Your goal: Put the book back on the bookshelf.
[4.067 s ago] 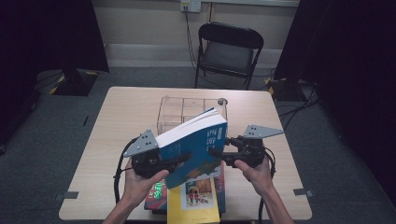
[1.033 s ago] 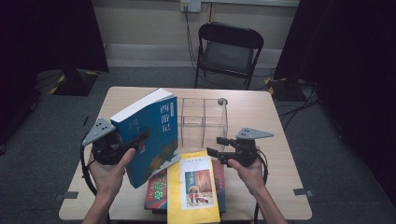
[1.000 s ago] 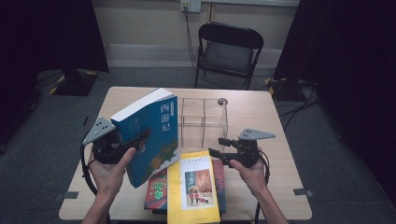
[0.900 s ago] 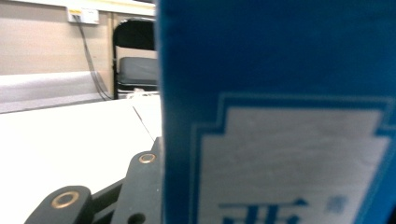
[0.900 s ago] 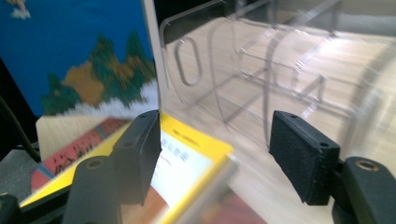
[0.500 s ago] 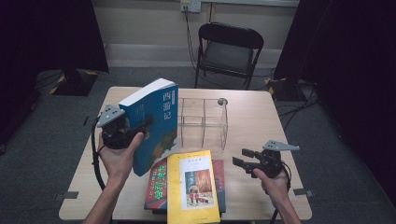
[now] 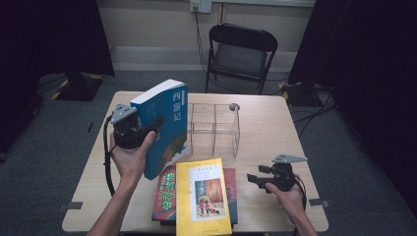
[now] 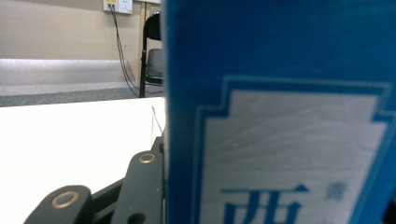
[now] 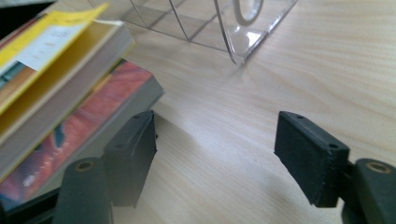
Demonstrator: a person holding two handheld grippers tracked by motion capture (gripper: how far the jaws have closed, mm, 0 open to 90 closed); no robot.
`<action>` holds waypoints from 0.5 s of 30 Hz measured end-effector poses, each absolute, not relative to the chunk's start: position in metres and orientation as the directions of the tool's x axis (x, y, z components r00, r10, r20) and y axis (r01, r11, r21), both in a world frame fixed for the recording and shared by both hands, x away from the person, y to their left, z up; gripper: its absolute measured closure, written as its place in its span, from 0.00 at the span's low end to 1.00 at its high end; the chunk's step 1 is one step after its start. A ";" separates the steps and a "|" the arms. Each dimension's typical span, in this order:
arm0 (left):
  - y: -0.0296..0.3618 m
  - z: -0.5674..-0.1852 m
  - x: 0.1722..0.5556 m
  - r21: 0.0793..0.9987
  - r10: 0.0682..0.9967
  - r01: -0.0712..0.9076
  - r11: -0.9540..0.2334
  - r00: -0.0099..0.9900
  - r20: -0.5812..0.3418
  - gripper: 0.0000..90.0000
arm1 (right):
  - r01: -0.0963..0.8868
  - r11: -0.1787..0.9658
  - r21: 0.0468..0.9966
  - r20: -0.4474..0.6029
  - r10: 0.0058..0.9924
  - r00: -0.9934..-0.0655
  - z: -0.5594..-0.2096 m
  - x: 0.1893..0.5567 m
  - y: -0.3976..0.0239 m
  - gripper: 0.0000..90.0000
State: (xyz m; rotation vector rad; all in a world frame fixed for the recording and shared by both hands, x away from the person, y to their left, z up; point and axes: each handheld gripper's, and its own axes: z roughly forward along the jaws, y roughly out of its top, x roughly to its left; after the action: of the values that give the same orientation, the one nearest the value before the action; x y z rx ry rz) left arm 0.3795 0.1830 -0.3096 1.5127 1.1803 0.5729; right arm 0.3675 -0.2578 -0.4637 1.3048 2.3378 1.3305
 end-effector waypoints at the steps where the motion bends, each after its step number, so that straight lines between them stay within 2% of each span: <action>1: 0.183 -0.310 0.380 0.925 0.891 0.372 0.074 0.391 -0.229 0.69 | 0.622 0.237 0.747 0.261 0.755 -0.601 -0.468 0.370 -0.258 0.32; 8: 0.177 -0.312 0.388 0.926 0.898 0.373 0.060 0.384 -0.213 0.69 | 0.641 0.265 0.721 0.255 0.758 -0.600 -0.475 0.372 -0.257 0.30; 15: 0.168 -0.315 0.398 0.924 0.906 0.380 0.035 0.377 -0.190 0.69 | 0.638 0.327 0.697 0.195 0.770 -0.607 -0.482 0.373 -0.253 0.27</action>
State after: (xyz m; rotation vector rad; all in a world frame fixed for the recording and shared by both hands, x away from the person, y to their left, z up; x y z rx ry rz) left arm 0.3985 0.1681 -0.3153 1.5507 1.1921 0.6066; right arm 0.3735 -0.2528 -0.4815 1.2958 2.4148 1.1447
